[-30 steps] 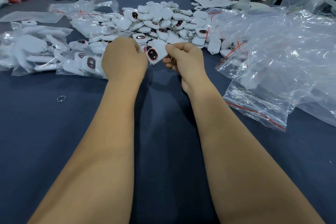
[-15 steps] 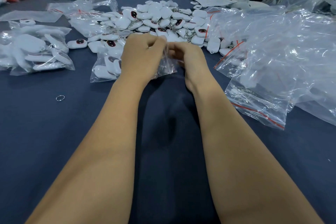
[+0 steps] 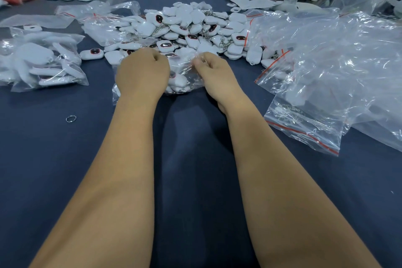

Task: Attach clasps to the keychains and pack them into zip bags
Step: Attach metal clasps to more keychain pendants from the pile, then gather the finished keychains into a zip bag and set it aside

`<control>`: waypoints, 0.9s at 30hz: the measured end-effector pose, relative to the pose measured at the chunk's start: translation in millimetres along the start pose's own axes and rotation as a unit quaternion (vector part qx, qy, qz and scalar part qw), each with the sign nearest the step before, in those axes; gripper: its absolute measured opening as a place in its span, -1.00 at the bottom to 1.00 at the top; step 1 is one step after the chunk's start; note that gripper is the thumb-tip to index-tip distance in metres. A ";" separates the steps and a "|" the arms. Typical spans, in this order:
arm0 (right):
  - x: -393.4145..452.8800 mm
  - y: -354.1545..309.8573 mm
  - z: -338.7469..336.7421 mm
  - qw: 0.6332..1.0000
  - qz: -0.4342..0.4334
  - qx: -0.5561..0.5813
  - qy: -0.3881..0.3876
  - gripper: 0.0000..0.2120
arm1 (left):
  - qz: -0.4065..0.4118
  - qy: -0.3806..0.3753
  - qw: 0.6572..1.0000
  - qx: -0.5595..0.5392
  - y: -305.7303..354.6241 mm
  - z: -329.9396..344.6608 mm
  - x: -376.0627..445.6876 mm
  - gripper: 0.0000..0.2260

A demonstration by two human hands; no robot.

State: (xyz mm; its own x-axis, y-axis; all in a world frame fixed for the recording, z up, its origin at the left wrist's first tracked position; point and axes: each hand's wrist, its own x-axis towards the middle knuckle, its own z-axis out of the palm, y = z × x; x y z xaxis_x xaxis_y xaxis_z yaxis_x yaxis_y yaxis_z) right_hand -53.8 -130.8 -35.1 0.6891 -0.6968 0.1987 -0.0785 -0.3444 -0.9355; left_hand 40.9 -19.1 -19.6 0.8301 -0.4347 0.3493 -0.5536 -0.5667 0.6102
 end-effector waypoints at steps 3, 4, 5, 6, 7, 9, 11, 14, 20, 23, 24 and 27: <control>1.5 1.3 -0.3 0.996 -0.004 0.049 0.068 -0.68 | 0.013 0.017 1.000 0.008 4.6 -3.2 -2.9 -0.72; 2.3 1.7 -2.0 0.992 -0.003 0.082 0.091 -0.67 | 0.011 0.023 1.000 -0.019 5.1 -4.8 -2.3 -0.71; 3.2 2.2 -5.0 0.988 -0.004 0.111 0.111 -0.66 | 0.000 0.016 0.998 -0.065 5.3 -6.1 -0.9 -0.71; 3.9 2.3 -8.2 0.983 -0.002 0.133 0.126 -0.66 | -0.021 -0.003 0.992 -0.125 6.3 -8.0 -0.3 -0.71; 4.5 2.4 -11.3 0.979 0.002 0.152 0.134 -0.66 | -0.043 -0.030 0.980 -0.193 7.1 -8.5 0.4 -0.72; 4.8 1.5 -15.3 0.972 0.019 0.192 0.133 -0.66 | -0.068 -0.096 0.954 -0.277 7.6 -6.9 0.9 -0.75; 6.1 -0.2 -16.7 0.962 0.037 0.235 0.131 -0.66 | -0.073 -0.154 0.936 -0.308 7.4 -2.4 2.5 -0.73; 7.9 -2.2 -19.1 0.954 0.047 0.265 0.130 -0.65 | -0.099 -0.231 0.915 -0.316 6.9 3.2 5.0 -0.67; 4.3 -5.8 -21.6 0.951 0.071 0.293 0.069 -0.68 | -0.109 -0.320 0.883 -0.326 1.8 8.3 6.2 -0.49; 2.8 -3.3 -19.7 0.970 0.048 0.235 0.028 -0.62 | -0.097 -0.318 0.871 -0.362 3.9 11.8 5.0 -0.67; 2.7 -2.7 -18.5 0.976 0.043 0.215 0.015 -0.62 | -0.092 -0.308 0.874 -0.364 4.1 13.1 5.4 -0.76; 3.3 -2.7 -15.6 0.979 0.052 0.195 0.004 -0.69 | -0.109 -0.276 0.878 -0.375 4.4 15.3 6.0 -0.82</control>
State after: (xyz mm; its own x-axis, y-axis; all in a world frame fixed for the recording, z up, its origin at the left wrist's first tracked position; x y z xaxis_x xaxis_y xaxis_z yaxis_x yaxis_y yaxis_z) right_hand -62.5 -142.0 -27.3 0.6866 -0.7205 0.0969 0.1337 -0.0059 -0.9910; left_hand 42.4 -34.9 -25.6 0.6363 -0.7641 -0.1056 -0.0140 -0.1484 0.9888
